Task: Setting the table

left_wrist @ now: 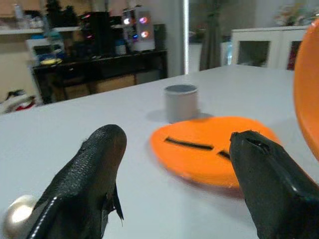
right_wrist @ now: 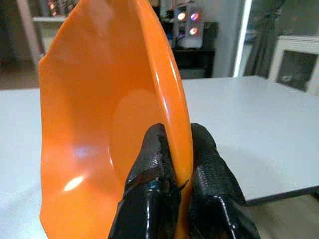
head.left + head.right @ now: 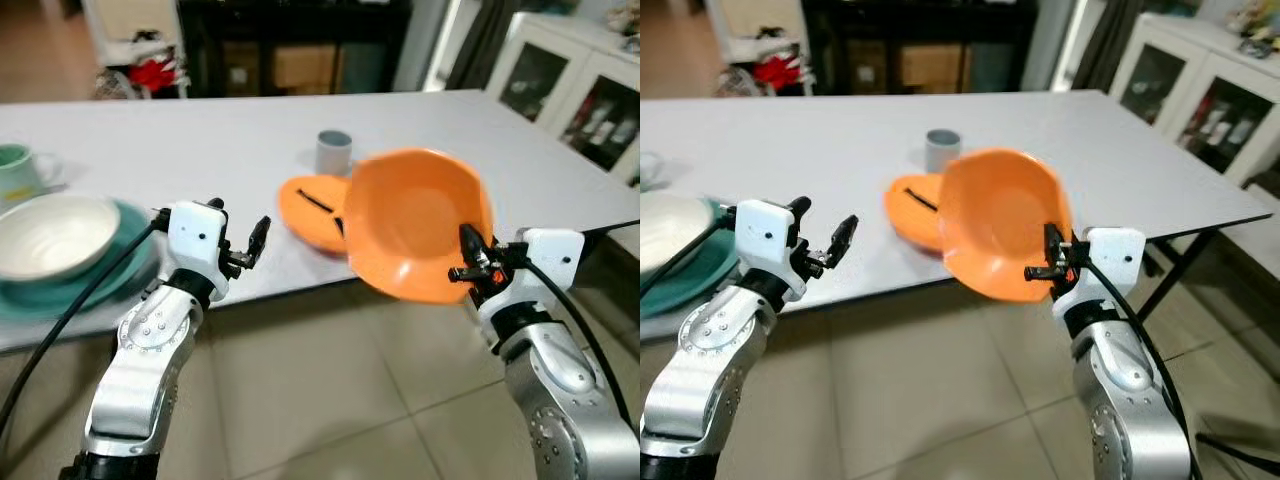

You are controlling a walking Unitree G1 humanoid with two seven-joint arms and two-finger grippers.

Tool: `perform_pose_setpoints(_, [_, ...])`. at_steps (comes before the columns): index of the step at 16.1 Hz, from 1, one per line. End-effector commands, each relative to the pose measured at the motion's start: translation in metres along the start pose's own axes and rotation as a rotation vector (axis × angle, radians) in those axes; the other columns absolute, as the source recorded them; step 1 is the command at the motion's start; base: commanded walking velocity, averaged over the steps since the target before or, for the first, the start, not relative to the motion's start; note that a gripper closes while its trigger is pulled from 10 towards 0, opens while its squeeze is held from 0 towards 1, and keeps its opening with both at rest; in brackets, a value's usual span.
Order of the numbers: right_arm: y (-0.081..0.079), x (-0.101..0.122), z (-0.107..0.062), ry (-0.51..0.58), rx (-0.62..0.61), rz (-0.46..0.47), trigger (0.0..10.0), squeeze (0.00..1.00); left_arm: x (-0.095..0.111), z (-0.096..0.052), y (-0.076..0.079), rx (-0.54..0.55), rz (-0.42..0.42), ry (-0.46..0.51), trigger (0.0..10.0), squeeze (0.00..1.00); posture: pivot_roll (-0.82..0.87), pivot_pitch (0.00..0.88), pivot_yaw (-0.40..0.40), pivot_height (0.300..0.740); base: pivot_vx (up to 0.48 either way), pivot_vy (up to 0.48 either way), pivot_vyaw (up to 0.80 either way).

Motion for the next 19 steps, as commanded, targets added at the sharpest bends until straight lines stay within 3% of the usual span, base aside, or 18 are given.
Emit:
perform_pose_setpoints(1, [0.012, 0.01, 0.0, 0.031, -0.034, -0.016, 10.0, 0.0, 0.002, 0.003, 0.011, -0.038, -0.004, 0.003, 10.0, 0.0, -0.15, 0.0, -0.069, 0.74, 0.345, 0.0, 0.0])
perform_pose_setpoints(12, [0.016, 0.017, 0.015, 0.017, 0.067, -0.024, 10.0, 0.0, 0.001, -0.001, 0.009, -0.033, 0.009, 0.0, 10.0, 0.0, -0.14, 0.0, -0.09, 0.74, 0.344, 0.0, 0.0])
perform_pose_setpoints(15, [0.025, 0.015, 0.026, -0.034, 0.085, 0.108, 10.0, 0.0, 0.007, 0.001, 0.011, -0.083, 0.035, -0.01, 10.0, 0.0, -0.13, 0.0, -0.085, 0.74, 0.175, 0.0, 0.0])
perform_pose_setpoints(17, [0.028, 0.013, 0.04, -0.08, 0.126, 0.241, 10.0, 0.0, 0.013, 0.002, 0.014, -0.151, 0.062, -0.002, 10.0, 0.0, -0.14, 0.0, -0.079, 0.74, 0.0, 0.0, 0.0])
perform_pose_setpoints(19, [0.027, 0.01, 0.056, -0.128, 0.149, 0.307, 10.0, 0.0, 0.017, 0.003, 0.018, -0.228, 0.079, -0.008, 10.0, 0.0, -0.14, 0.0, -0.072, 0.74, 0.0, 0.0, 0.0])
Point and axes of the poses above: a point about 5 cm out from each wrist's last joint towards the gripper, its own z axis pointing out of the wrist towards the gripper, its own x axis along the axis of the wrist's last joint, y = z × x, the point moved 4 cm from there along z, pointing out of the wrist towards the gripper, and after that the axes turned 8 degrees about -z, right-handed, at the moved point
